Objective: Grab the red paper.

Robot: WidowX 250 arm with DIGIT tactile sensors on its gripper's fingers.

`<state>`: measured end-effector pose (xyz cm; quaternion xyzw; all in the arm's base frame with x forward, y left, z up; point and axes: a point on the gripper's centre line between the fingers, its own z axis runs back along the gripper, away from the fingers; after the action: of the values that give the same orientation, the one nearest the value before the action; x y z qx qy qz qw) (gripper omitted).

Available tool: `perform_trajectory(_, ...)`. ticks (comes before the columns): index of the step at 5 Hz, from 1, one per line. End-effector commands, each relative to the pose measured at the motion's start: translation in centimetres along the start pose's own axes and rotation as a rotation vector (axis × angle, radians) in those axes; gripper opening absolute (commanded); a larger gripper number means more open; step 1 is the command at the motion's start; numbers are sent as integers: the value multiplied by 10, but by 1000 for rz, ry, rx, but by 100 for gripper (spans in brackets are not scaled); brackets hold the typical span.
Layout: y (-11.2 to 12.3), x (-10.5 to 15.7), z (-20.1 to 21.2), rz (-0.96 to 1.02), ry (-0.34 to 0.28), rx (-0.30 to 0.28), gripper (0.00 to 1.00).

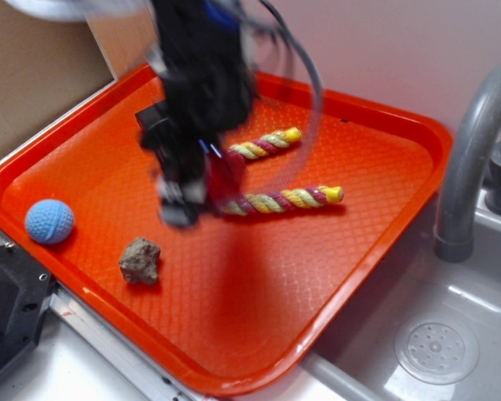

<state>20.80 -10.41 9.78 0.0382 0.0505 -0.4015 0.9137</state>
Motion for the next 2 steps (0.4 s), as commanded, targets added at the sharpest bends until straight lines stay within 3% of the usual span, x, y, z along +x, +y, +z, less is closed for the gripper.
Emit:
perform_trajectory(1, 11, -61, 61, 513, -113, 90, 0)
perform_trajectory(2, 7, -67, 65, 766, -120, 109, 0)
